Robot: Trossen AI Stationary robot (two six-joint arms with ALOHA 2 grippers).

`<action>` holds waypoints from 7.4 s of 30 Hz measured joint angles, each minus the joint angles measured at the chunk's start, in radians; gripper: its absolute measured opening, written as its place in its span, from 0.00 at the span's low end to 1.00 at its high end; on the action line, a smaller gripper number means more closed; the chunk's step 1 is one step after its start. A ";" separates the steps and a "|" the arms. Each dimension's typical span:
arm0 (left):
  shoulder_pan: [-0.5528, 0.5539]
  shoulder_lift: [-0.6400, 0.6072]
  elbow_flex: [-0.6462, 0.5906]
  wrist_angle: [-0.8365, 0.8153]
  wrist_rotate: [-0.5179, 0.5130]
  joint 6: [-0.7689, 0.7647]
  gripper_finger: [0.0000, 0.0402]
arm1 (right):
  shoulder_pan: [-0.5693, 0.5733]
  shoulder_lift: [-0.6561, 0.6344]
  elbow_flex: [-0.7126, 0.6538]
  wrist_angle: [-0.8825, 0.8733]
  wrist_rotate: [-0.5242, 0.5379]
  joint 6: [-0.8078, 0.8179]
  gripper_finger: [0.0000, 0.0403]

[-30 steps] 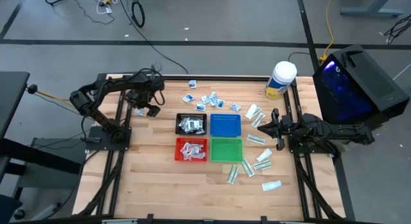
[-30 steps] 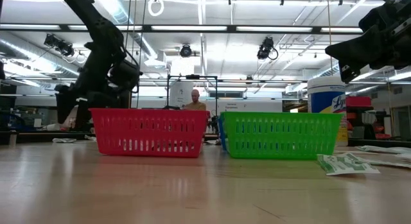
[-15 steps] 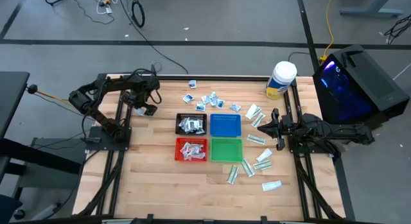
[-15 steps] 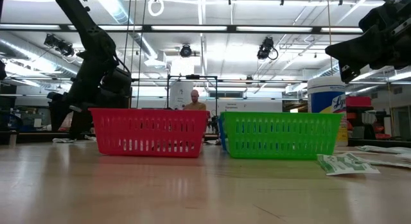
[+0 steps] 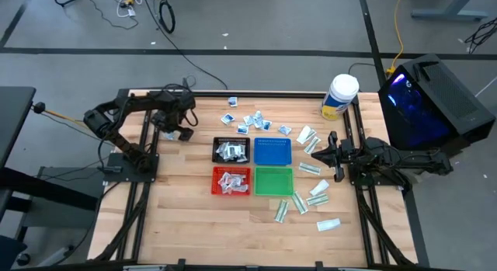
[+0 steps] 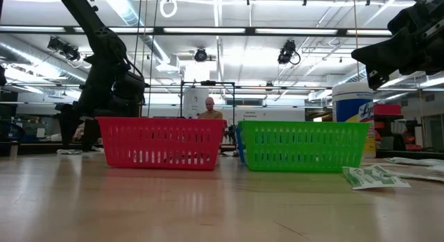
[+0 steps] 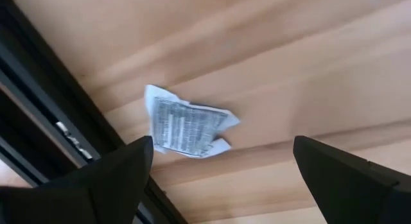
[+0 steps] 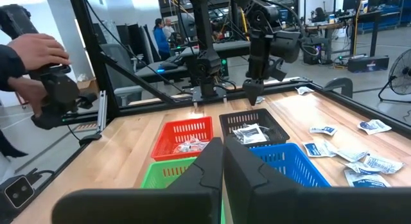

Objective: Pick & Place First Aid Supplies
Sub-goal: Put the gray towelette pack into the black bin

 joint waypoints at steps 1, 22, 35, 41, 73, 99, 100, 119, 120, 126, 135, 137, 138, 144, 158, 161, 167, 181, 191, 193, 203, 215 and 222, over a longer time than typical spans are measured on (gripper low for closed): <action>-0.013 0.000 0.000 0.000 0.000 -0.001 0.95 | 0.000 0.000 0.000 0.000 0.000 0.000 0.04; -0.112 -0.029 0.091 -0.145 -0.057 0.145 0.95 | 0.000 0.000 0.000 0.000 0.000 0.000 0.04; -0.154 -0.031 0.123 -0.177 -0.218 0.630 0.95 | 0.000 0.000 0.000 0.000 0.000 0.000 0.04; -0.196 -0.031 0.123 -0.177 -0.154 0.859 0.95 | 0.000 0.000 0.000 0.000 0.000 0.000 0.04; -0.227 -0.031 -0.015 -0.066 -0.325 1.055 0.95 | 0.000 0.000 0.000 0.000 0.000 0.000 0.04; -0.220 -0.030 -0.121 0.043 -0.313 1.073 0.95 | 0.000 0.000 0.000 0.000 0.000 0.000 0.04; -0.217 -0.030 -0.121 0.050 -0.308 1.079 0.95 | 0.000 0.000 0.000 0.000 0.000 0.000 0.04; -0.202 -0.030 -0.121 0.080 -0.214 1.170 0.86 | 0.000 0.000 0.000 0.000 0.000 0.000 0.04; -0.202 -0.030 -0.121 0.080 -0.213 1.170 0.85 | 0.000 0.000 0.000 0.000 0.000 0.000 0.04; -0.202 -0.030 -0.121 0.077 -0.191 1.167 0.75 | 0.000 0.000 0.000 0.000 0.000 0.000 0.04; -0.202 -0.030 -0.121 0.073 -0.188 1.160 0.52 | 0.000 0.000 0.000 0.000 0.000 0.000 0.04; -0.202 -0.030 -0.121 0.074 -0.188 1.160 0.47 | 0.000 0.000 0.000 0.000 0.000 0.000 0.04; -0.202 -0.030 -0.121 0.074 -0.187 1.160 0.45 | 0.000 0.000 0.000 0.000 0.000 0.000 0.04; -0.202 -0.030 -0.121 0.074 -0.187 1.160 0.34 | 0.000 0.000 0.000 0.000 0.000 0.000 0.04; -0.202 -0.030 -0.121 0.072 -0.165 1.160 0.12 | 0.000 0.000 0.000 0.000 0.000 0.000 0.04; -0.204 -0.030 -0.121 0.072 -0.164 1.160 0.07 | 0.000 0.000 0.000 0.000 0.000 0.000 0.04; -0.217 -0.030 -0.121 0.071 -0.166 1.143 0.01 | 0.000 0.000 0.000 0.000 0.000 0.000 0.04; -0.229 -0.031 0.018 0.010 -0.101 1.028 0.01 | 0.000 0.000 0.000 0.000 0.000 0.000 0.04; -0.247 -0.032 0.229 -0.005 0.106 0.922 0.01 | 0.000 0.000 0.000 0.000 0.000 0.000 0.04; -0.251 -0.032 0.266 0.004 0.162 0.921 0.01 | 0.000 0.000 0.000 0.000 0.000 0.000 0.04; -0.299 -0.033 0.331 0.178 0.513 0.923 0.01 | 0.000 0.000 0.000 0.000 0.000 0.000 0.04; -0.377 -0.030 0.331 0.414 0.689 0.923 0.01 | 0.000 0.000 0.000 0.000 0.000 0.000 0.04; -0.420 -0.003 0.331 0.455 0.682 0.923 0.03 | 0.000 0.000 0.000 0.000 0.000 0.000 0.04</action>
